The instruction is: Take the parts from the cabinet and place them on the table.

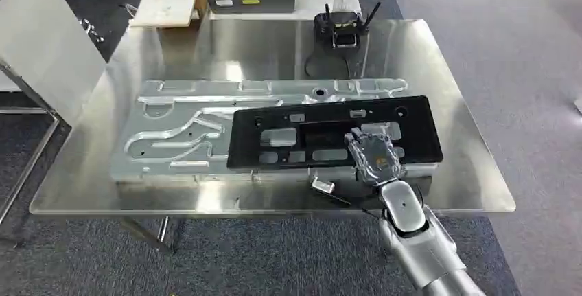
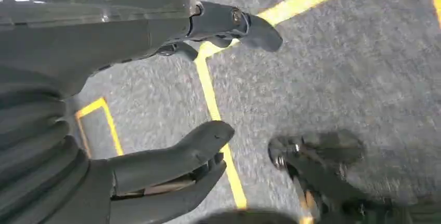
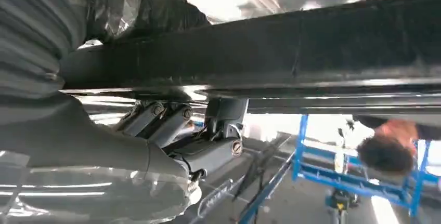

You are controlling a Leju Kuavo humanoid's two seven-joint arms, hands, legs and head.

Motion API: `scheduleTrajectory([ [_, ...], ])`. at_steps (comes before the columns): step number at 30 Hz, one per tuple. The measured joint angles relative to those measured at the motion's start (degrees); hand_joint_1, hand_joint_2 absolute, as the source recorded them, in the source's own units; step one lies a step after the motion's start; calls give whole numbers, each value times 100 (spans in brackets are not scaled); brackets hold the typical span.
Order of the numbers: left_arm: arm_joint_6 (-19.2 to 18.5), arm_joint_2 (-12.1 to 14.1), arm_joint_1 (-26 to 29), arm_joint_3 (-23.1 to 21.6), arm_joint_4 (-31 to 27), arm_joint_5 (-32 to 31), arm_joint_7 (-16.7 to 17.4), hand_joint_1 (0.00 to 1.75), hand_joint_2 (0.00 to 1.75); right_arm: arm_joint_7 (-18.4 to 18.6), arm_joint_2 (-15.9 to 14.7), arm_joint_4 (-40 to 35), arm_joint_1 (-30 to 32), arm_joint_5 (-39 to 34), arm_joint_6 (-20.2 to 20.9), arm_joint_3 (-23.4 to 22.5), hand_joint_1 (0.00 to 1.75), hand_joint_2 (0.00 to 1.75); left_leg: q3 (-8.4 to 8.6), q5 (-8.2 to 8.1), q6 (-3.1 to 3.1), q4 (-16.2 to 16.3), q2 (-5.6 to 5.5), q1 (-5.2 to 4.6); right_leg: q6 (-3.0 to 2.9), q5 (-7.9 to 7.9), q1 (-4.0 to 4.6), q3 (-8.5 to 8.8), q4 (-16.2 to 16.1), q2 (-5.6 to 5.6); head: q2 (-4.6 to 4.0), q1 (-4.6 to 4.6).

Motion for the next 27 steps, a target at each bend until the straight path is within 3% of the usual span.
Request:
scheduleTrajectory([
  [2,7,13,-47,-2,0,2,-22,0,175,2,52,-9,-114,-92,46,70,175,175,-477,310,-41,818,43,16,-61,-63,-31,208,-131,-13,2,0],
  [3,7,9,-52,-2,0,4,-33,0,175,2,76,-6,-141,-138,72,92,175,175,-752,221,-54,1162,50,24,-79,-122,-37,314,-174,-25,0,2],
  [4,7,9,-44,-2,0,15,-35,0,175,-4,102,6,-154,-216,129,115,175,175,-966,-89,-88,1354,55,36,-79,-195,-40,423,-207,-25,2,-2],
  [6,46,22,-20,-2,0,20,-28,0,175,-20,122,55,-163,-332,144,159,175,175,-1257,-732,-133,1365,67,56,-66,-350,-55,617,-219,-9,2,-2],
  [7,72,28,-12,-2,0,17,-28,0,175,-13,122,87,-155,-404,138,168,175,175,-1341,-839,-141,1218,78,68,-48,-436,-61,724,-218,-1,0,0],
  [8,85,39,-3,-2,0,17,-28,0,175,7,122,118,-148,-457,129,168,175,175,-1364,-698,-137,931,90,77,-27,-521,-68,835,-217,0,0,0],
  [9,102,48,5,-2,0,0,-28,0,175,7,120,155,-149,-498,124,168,175,175,-1341,-292,-129,549,96,85,-4,-602,-76,936,-214,-1,0,0],
  [11,129,52,59,-2,4,0,-28,0,175,7,120,238,-152,-520,116,168,175,175,-1384,921,-129,-210,105,94,62,-754,-54,1067,-146,9,0,6],
  [12,138,55,49,-2,4,-2,-28,0,175,2,124,267,-139,-526,109,175,175,175,-1370,820,-79,-139,115,75,106,-820,-44,1041,-134,48,0,0],
  [13,144,57,36,-2,4,-2,-20,0,175,2,122,282,-137,-533,114,175,0,0,-1353,915,-34,-115,94,60,154,-879,-36,1045,-105,45,0,9],
  [15,188,57,24,-7,4,-20,22,0,175,-7,122,293,-150,-548,113,175,0,0,-1350,887,39,-112,99,58,215,-918,-58,1068,-144,46,0,0],
  [16,192,55,11,-20,4,-28,37,0,0,-4,122,295,-160,-559,114,175,0,0,-1325,894,66,-156,106,83,248,-979,-78,1073,-109,28,0,6],
  [17,190,57,-2,-37,4,-33,44,0,0,-2,120,306,-174,-572,114,175,0,0,-1309,871,104,-162,105,83,276,-1073,-83,1002,71,-3,0,7],
  [18,175,57,-5,-42,4,-28,50,0,0,4,118,319,-179,-605,111,175,0,0,-1303,856,132,-161,106,82,303,-1263,-86,795,447,-13,0,7],
  [20,153,61,-8,-42,4,-2,79,0,0,2,116,345,-142,-686,85,172,0,0,-1288,815,176,-160,107,61,337,-1592,-96,218,1383,-23,0,4],
  [21,153,66,-7,-42,4,2,102,0,0,-11,87,380,-108,-727,68,168,0,0,-1272,793,185,-159,103,54,338,-1595,-95,-3,1654,-24,0,4],
  [22,155,68,-5,-42,4,20,112,0,0,-20,72,409,-75,-758,52,159,0,0,-1241,771,189,-160,96,46,327,-1442,-93,-73,1631,-24,2,4],
  [23,155,68,9,-42,4,40,122,0,0,-35,48,441,-44,-795,39,146,0,0,-1197,758,186,-156,90,32,300,-1163,-88,-11,1346,-24,0,7],
  [25,112,66,23,-39,4,61,118,0,0,-61,22,474,-23,-852,-18,105,0,0,-1110,719,179,-158,88,2,181,-504,-45,350,339,-25,0,4],
  [26,87,63,22,-39,7,79,111,0,0,-74,11,483,-19,-874,-24,81,0,0,-1101,713,171,-166,90,5,103,-446,-15,452,49,-26,0,2],
  [27,81,57,10,-39,13,109,111,0,0,-96,6,496,-1,-903,-40,46,0,0,-1114,710,144,-148,82,-35,93,-422,3,457,-26,-35,0,4],
])
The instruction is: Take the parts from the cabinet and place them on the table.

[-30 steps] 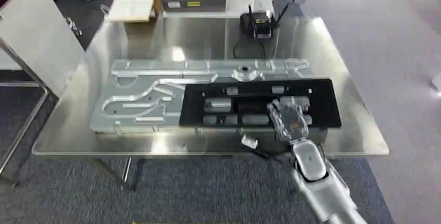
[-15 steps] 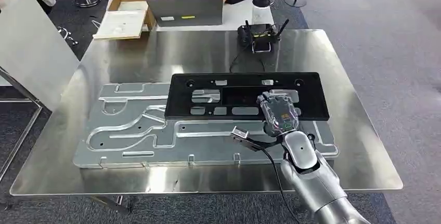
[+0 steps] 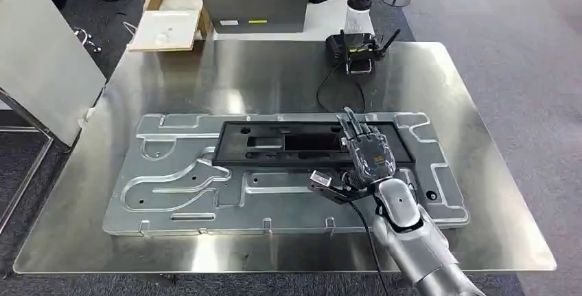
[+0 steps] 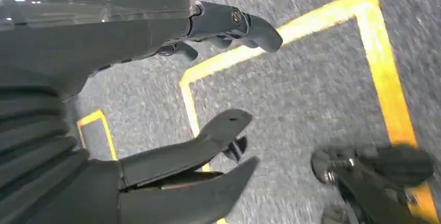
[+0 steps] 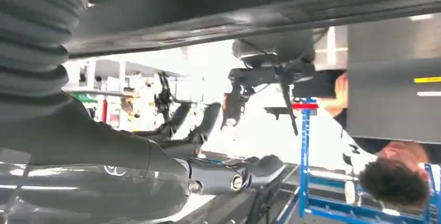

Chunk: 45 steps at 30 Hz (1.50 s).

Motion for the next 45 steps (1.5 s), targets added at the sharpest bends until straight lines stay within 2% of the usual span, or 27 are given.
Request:
scheduleTrajectory([
  [3,-37,-2,3,6,0,13,2,0,0,-28,-20,11,85,-41,-52,-85,0,0,9,38,-100,-54,7,44,-41,29,29,10,-37,10,0,0],
  [4,-39,11,3,11,0,15,2,0,0,-31,-20,11,109,-57,-55,-105,0,0,8,16,-130,-50,5,-1,-66,103,-64,44,-159,-3,0,6],
  [6,-46,11,5,13,0,15,0,0,0,-35,-26,13,120,-68,-68,-136,0,0,-130,-388,-189,305,14,42,-118,191,-74,25,-222,-23,0,0],
  [8,-48,11,11,13,2,15,0,0,0,-35,-26,24,162,-72,-74,-155,0,0,-436,-909,-243,1191,18,89,-110,228,-69,-59,-205,-31,2,0],
  [9,-48,11,11,13,2,15,0,0,0,-37,-28,33,190,-72,-74,-157,0,0,-519,-1041,-268,1496,18,100,-102,254,-69,-105,-192,-38,0,-2],
  [11,-48,13,9,13,0,15,2,0,0,-37,-28,39,232,-72,-74,-157,0,0,-310,-929,-305,1342,20,125,-64,304,-88,-216,-137,-39,0,-2],
  [13,-48,22,5,13,0,15,0,0,0,-37,-28,39,235,-72,-76,-168,0,0,364,-565,-325,326,20,154,-17,337,-116,-338,-31,-31,0,-2],
  [14,-48,22,-16,13,0,15,0,0,0,-39,-31,37,235,-72,-78,-175,0,0,538,-623,-303,-47,18,163,14,355,-121,-388,36,-32,0,0],
  [19,-105,15,-5,24,2,50,2,0,0,-74,-52,13,270,-74,-65,-225,0,0,426,-365,-63,-37,12,103,215,512,-114,-400,-17,-1,2,2],
  [21,-127,15,-26,37,2,50,9,0,0,-98,-66,-4,290,-76,-7,-256,0,0,335,-246,44,-44,46,124,245,3,-137,-555,313,-12,2,7],
  [23,-135,15,-15,44,2,50,9,0,0,-120,-68,-28,292,-70,42,-262,0,0,182,-135,56,-39,52,113,283,-628,-146,-817,1176,-15,0,4],
  [24,-140,18,-16,46,2,50,9,0,0,-122,-68,-28,306,-68,53,-262,0,0,99,-78,56,-36,54,103,291,-809,-145,-905,1596,-15,0,2],
  [26,-144,15,-16,50,2,50,9,0,0,-124,-68,-28,337,-50,57,-262,0,0,-37,20,46,-28,54,86,269,-706,-142,-717,1665,-15,0,2],
  [28,-149,15,-17,55,2,50,7,0,0,-118,-68,-33,336,7,35,-262,0,0,-141,109,24,-28,51,65,186,-383,-118,-66,846,-14,0,2],
  [29,-153,9,-26,55,2,57,0,0,0,-107,-68,-53,332,68,4,-262,0,0,-163,153,14,-25,51,68,118,-334,-79,353,290,-10,0,4],
  [30,-153,-15,-13,55,2,61,0,0,0,-89,-68,-103,332,147,-37,-262,0,0,-191,187,-28,-22,47,47,51,-494,-29,620,-143,-14,0,0],
  [31,-153,-15,-10,57,2,65,-4,0,0,-70,-61,-151,342,244,-142,-256,0,175,-172,231,-72,-52,52,66,79,-395,-17,590,-117,-37,2,-2],
  [34,-149,-13,1,61,2,74,-5,0,0,-67,-46,-299,387,509,-301,-214,0,175,-188,379,-196,-123,41,72,-16,-270,10,520,-202,-33,0,7],
  [35,-149,-9,-7,66,2,79,0,0,0,-74,-24,-385,404,606,-374,-172,0,175,-228,287,-210,-52,40,94,-42,-169,-51,482,-269,-89,2,2],
  [37,-140,-11,3,68,2,94,11,0,0,-87,26,-652,446,844,-455,-56,0,175,-388,-439,-270,438,41,101,-144,-21,-49,316,-300,-63,2,-13],
  [38,-140,-11,5,70,2,109,11,0,0,-96,64,-770,476,929,-492,11,0,175,-456,-764,-293,823,41,106,-141,37,-46,234,-289,-60,0,-15],
  [39,-138,-11,0,74,2,116,13,0,0,-118,85,-972,511,1079,-509,94,0,175,-513,-989,-316,1228,41,106,-141,98,-39,142,-274,-66,0,-13],
  [40,-133,-11,-9,81,2,116,13,0,0,-125,92,-1096,531,1183,-525,169,0,175,-530,-1047,-334,1527,41,106,-137,156,-34,59,-245,-75,0,-15],
  [41,-131,-11,-16,92,2,118,20,0,0,-131,103,-1203,539,1270,-542,245,0,175,-452,-888,-346,1635,42,106,-127,216,-34,-64,-212,-80,0,-15],
  [43,-125,-9,-19,101,2,120,26,0,0,-122,125,-1448,570,1380,-551,407,0,175,4,-430,-346,1177,42,106,-94,312,-42,-279,-124,-97,2,-15],
  [44,-114,-9,-17,105,2,124,26,0,0,-96,120,-1690,564,1418,-551,587,0,175,375,-358,-332,700,46,107,-77,356,-44,-382,-60,-95,0,-15],
  [45,-114,-9,-23,107,2,124,26,0,0,-59,122,-1839,549,1434,-551,724,0,175,685,-591,-312,217,43,103,-52,381,-36,-451,-2,-92,2,-18],
])
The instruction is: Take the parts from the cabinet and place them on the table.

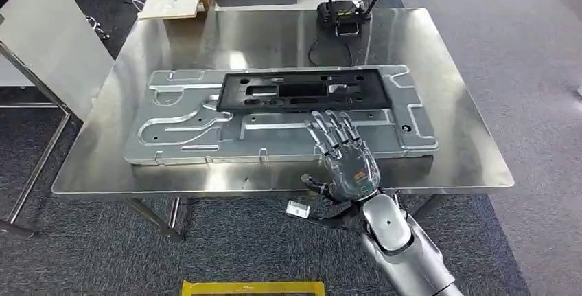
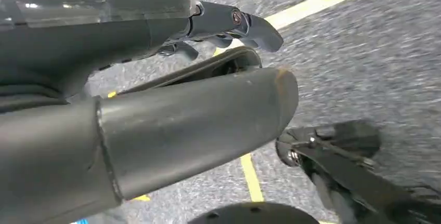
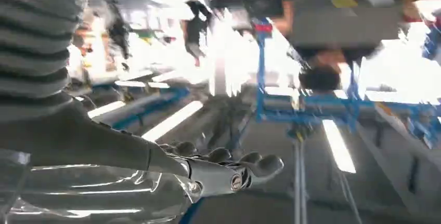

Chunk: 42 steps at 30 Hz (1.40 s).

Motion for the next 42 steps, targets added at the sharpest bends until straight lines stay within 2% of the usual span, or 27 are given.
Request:
scheduleTrajectory([
  [1,2,4,-10,0,0,2,-2,0,0,41,-2,-166,-25,9,-4,166,0,175,248,-192,60,-432,-14,-34,25,32,17,-35,43,3,-2,4],
  [4,13,0,-16,20,0,4,-7,0,0,111,-2,-404,-21,28,-17,467,0,175,157,-67,197,-357,-21,-68,109,189,4,12,-22,2,0,4],
  [5,13,-11,-4,33,4,7,-11,0,0,129,-4,-467,-18,26,-18,537,0,175,106,30,264,-408,-1,-3,147,207,12,-19,-13,17,-2,11],
  [6,13,-20,-27,46,4,7,-11,0,0,146,-20,-513,-11,24,-17,607,0,175,36,96,305,-398,34,-8,176,-56,-13,-73,97,48,0,7],
  [8,13,-17,-20,68,4,7,-15,0,0,146,-57,-587,5,24,-17,743,0,175,-117,240,361,-394,46,-6,220,-845,-34,-231,751,52,0,13],
  [9,13,-17,-18,79,4,7,-15,0,0,151,-68,-609,16,24,-17,789,0,175,-218,316,362,-385,50,-11,241,-1109,-44,-313,1176,52,-2,15],
  [10,13,-17,-19,83,4,7,-18,0,0,153,-79,-626,26,24,-20,845,0,175,-322,385,359,-373,56,-13,253,-1183,-50,-358,1519,52,0,11],
  [11,15,-17,-22,87,4,9,-17,0,0,153,-85,-638,47,2,-20,891,0,175,-422,446,349,-354,59,-13,256,-1082,-54,-331,1706,52,0,13],
  [12,15,-17,-22,92,4,15,-17,0,0,151,-87,-648,93,-50,-26,935,0,0,-531,505,335,-328,63,-13,248,-849,-56,-174,1648,52,0,13],
  [14,22,-20,-19,98,4,46,-17,0,0,115,-87,-679,214,-206,-68,1005,0,0,-684,592,306,-289,59,-14,196,-520,-54,438,932,53,-2,13],
  [16,42,-39,-12,103,4,77,-22,0,0,37,-83,-738,365,-464,-153,1055,0,0,-738,671,247,-268,44,-38,112,-824,5,1126,-79,59,-2,13],
  [20,83,-44,32,183,5,190,-59,0,0,-288,-81,-782,996,-1562,-365,1023,0,0,-733,874,74,-367,38,-20,22,-713,8,1112,-302,46,-2,18],
  [21,87,-44,30,220,4,225,-85,0,0,-445,-70,-782,1231,-2025,-389,960,0,0,-778,657,74,-284,32,12,-8,-633,-21,1058,-340,-5,-2,13],
  [23,107,-55,51,278,7,302,-125,0,0,-772,-24,-773,1703,-2968,-474,738,0,0,-1016,-31,57,284,34,13,-78,-508,-20,886,-346,-9,-2,0],
  [25,140,-55,91,346,7,359,-131,0,0,-1129,11,-692,2132,-3919,-531,425,0,0,-1161,-488,24,1059,35,16,-77,-383,-2,719,-334,-17,0,2],
  [26,170,-55,101,398,4,389,-133,0,0,-1434,61,-547,2359,-4592,-501,161,0,0,-1154,-446,18,1334,35,16,-69,-319,10,638,-317,-29,0,2],
  [27,190,-55,115,431,4,426,-144,0,0,-1728,120,-370,2573,-5169,-389,-109,0,0,-1028,-198,24,1369,35,15,-59,-259,14,524,-279,-39,0,2],
  [29,208,-55,134,507,4,450,-175,0,0,-2529,300,131,2792,-6014,-82,-780,0,0,-507,225,49,801,34,15,-32,-178,11,329,-181,-43,0,2],
  [30,214,-57,133,536,4,468,-179,0,0,-2834,396,347,2854,-6125,7,-1119,0,0,-157,234,69,339,29,15,-12,-140,10,247,-131,-36,-2,2],
  [31,219,-57,118,562,4,472,-188,0,0,-3026,508,539,2915,-6190,90,-1449,0,0,184,-69,93,-242,17,-7,24,-104,30,178,-67,-26,-2,2],
  [32,223,-61,122,579,4,485,-201,0,0,-3073,610,731,2942,-6208,166,-1744,0,0,286,-143,137,-467,6,-29,58,-64,31,152,-42,-22,0,7],
  [35,258,-101,130,680,4,522,-225,0,0,-3244,901,1716,2835,-6350,427,-2750,0,0,183,-18,281,-467,13,-48,173,128,32,155,-137,-25,-2,7],
  [36,260,-146,125,710,4,527,-227,0,0,-3461,953,2125,2767,-6409,461,-3126,0,0,122,81,340,-509,39,-4,199,92,-4,114,-106,-6,0,7],
  [38,280,-153,115,754,4,527,-238,0,0,-4027,995,3141,2593,-6444,472,-3928,0,0,-73,232,446,-507,45,-17,256,-673,-28,-43,342,44,0,18],
  [40,284,-162,136,802,4,527,-240,0,0,-4192,1032,3758,2485,-6430,470,-4489,0,0,-239,373,447,-488,49,-30,307,-1265,-41,-203,1180,48,0,20],
  [41,284,-164,139,809,4,529,-240,0,0,-4197,1047,3969,2427,-6417,470,-4644,0,0,-342,440,441,-471,54,-34,320,-1298,-44,-228,1496,50,-2,18],
  [42,286,-173,136,815,4,529,-240,0,0,-4195,1077,4198,2373,-6404,470,-4800,0,0,-447,506,428,-454,67,-35,326,-1136,-54,-158,1627,50,-2,20],
])
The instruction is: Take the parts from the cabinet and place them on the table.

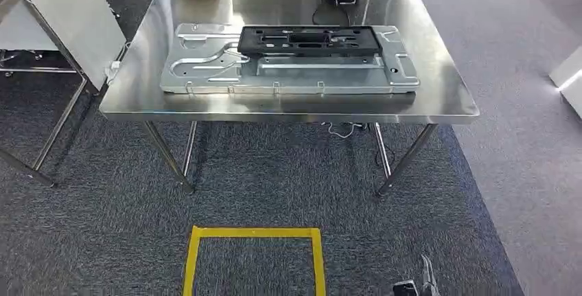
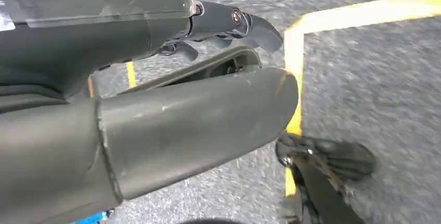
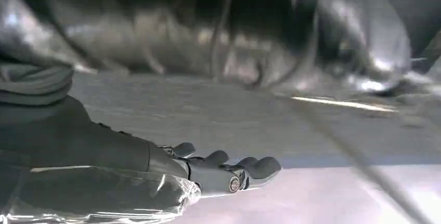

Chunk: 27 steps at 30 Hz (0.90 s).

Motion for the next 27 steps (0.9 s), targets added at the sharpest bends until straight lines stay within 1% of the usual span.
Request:
scheduleTrajectory([
  [1,0,-4,-4,9,0,0,0,0,0,16,29,170,-46,0,18,-132,0,0,-96,56,-14,17,8,0,-5,224,-7,171,-101,-1,0,-2],
  [2,11,-9,-5,22,0,9,-2,0,0,88,48,338,-92,-53,127,-299,0,0,-192,111,-33,35,11,1,-23,462,-8,518,-485,-1,0,-4],
  [3,22,-20,-7,37,0,26,-7,0,0,201,83,525,-137,-133,272,-480,0,0,-245,154,-50,54,11,0,-49,538,-8,911,-1000,0,2,0],
  [4,37,-41,-6,44,0,44,-7,0,0,301,88,704,-186,-185,382,-648,0,0,-280,194,-78,66,-15,5,-97,407,0,1317,-1559,86,0,-4],
  [5,48,-66,-7,55,0,61,-7,0,0,454,88,883,-235,-214,452,-819,0,0,-315,233,-126,71,-32,-9,-129,217,24,1586,-2043,203,0,-9],
  [6,81,-68,-15,70,0,63,-4,0,0,615,88,1062,-248,-216,483,-974,0,0,-305,277,-160,44,-38,5,-123,185,35,1632,-2136,174,0,-7],
  [7,101,-72,-16,96,0,63,0,0,0,886,83,1335,-250,-201,516,-1188,0,0,-307,330,-207,12,-67,36,-159,224,76,1608,-2137,149,0,0],
  [8,114,-72,-17,116,0,63,2,0,0,1182,83,1521,-259,-142,538,-1326,0,0,-317,387,-246,-8,-98,40,-195,261,82,1590,-2156,105,0,-2],
  [9,125,-72,-15,131,0,61,9,0,0,1525,83,1696,-277,-72,544,-1433,0,0,-346,383,-288,-1,-130,13,-257,350,1,1580,-2254,53,0,-4],
  [10,129,-72,-10,135,0,55,11,0,0,1886,81,1849,-286,11,542,-1518,0,0,-404,222,-299,106,-113,22,-288,393,11,1576,-2256,-11,0,-7],
  [11,138,-72,0,140,0,46,13,0,0,2244,81,1972,-288,113,544,-1572,0,0,-522,-82,-308,433,-102,44,-342,423,6,1519,-2248,-39,2,-5],
  [12,138,-74,2,144,0,35,15,0,0,2550,81,2067,-289,193,553,-1601,0,0,-674,-368,-327,856,-101,52,-341,441,10,1465,-2224,-69,2,-9],
  [13,138,-81,3,149,0,24,15,0,0,2869,83,2179,-290,274,575,-1638,0,0,-845,-621,-357,1362,-100,56,-339,452,13,1406,-2187,-118,0,-4],
  [14,138,-81,2,153,0,15,15,0,0,3153,85,2283,-296,348,627,-1660,0,0,-948,-720,-386,1736,-99,61,-340,458,15,1351,-2143,-170,0,-9],
  [15,138,-81,3,162,0,11,15,0,0,3407,85,2362,-305,411,693,-1662,0,0,-924,-672,-402,1837,-95,68,-340,458,15,1307,-2096,-216,0,-4],
  [16,138,-81,3,168,0,4,15,0,0,3710,90,2446,-321,474,796,-1662,0,0,-770,-544,-417,1659,-84,79,-332,452,12,1264,-2044,-257,0,-9],
  [17,138,-81,3,173,0,-7,15,0,0,4005,94,2519,-341,516,927,-1662,0,0,-473,-352,-423,1243,-56,89,-317,437,6,1229,-1990,-293,0,-7],
  [18,136,-79,2,173,0,-17,15,0,0,4294,116,2580,-355,546,1092,-1662,0,0,-111,-169,-418,686,20,90,-286,412,0,1205,-1932,-325,0,-7],
  [19,136,-79,-8,173,0,-31,15,0,0,4444,125,2611,-363,566,1198,-1662,0,0,118,-249,-404,226,202,80,-253,383,1,1183,-1873,-369,2,-7],
  [20,127,-81,-18,173,0,-48,15,0,0,4547,144,2659,-362,575,1338,-1662,0,0,196,-272,-342,191,291,0,-220,364,38,1141,-1832,-402,2,-11],
  [21,127,-81,-20,173,0,-68,15,0,0,4610,164,2696,-366,573,1472,-1664,0,0,150,-254,-287,209,275,-7,-200,362,48,1162,-1820,-437,0,-2],
  [22,127,-81,-19,173,0,-94,17,0,0,4645,169,2716,-371,573,1616,-1666,0,0,146,-282,-260,180,234,-1,-192,366,56,1166,-1810,-471,0,-7],
  [23,127,-81,-16,173,0,-131,18,0,0,4651,179,2729,-402,573,1778,-1666,0,0,125,-272,-230,185,189,-7,-162,384,57,1168,-1820,-506,0,-2],
  [24,127,-83,-13,170,0,-171,15,0,0,4636,179,2736,-426,579,1900,-1666,0,0,115,-232,-167,133,145,28,-123,367,55,1169,-1809,-535,0,-7],
  [25,125,-98,-16,164,0,-188,7,0,0,4597,179,2749,-424,590,1989,-1666,0,0,118,-191,-106,103,115,43,-66,246,13,1145,-1710,-335,0,-2],
  [26,125,-98,-26,153,0,-228,2,0,0,4531,179,2760,-420,612,2042,-1666,0,0,86,-164,-63,100,83,43,-51,11,14,1019,-1441,-132,0,-2],
  [27,125,-96,-29,142,0,-236,0,0,0,4463,179,2768,-420,641,2085,-1666,0,0,44,-140,-33,102,49,41,-40,-249,5,831,-1020,-43,0,-4],
])
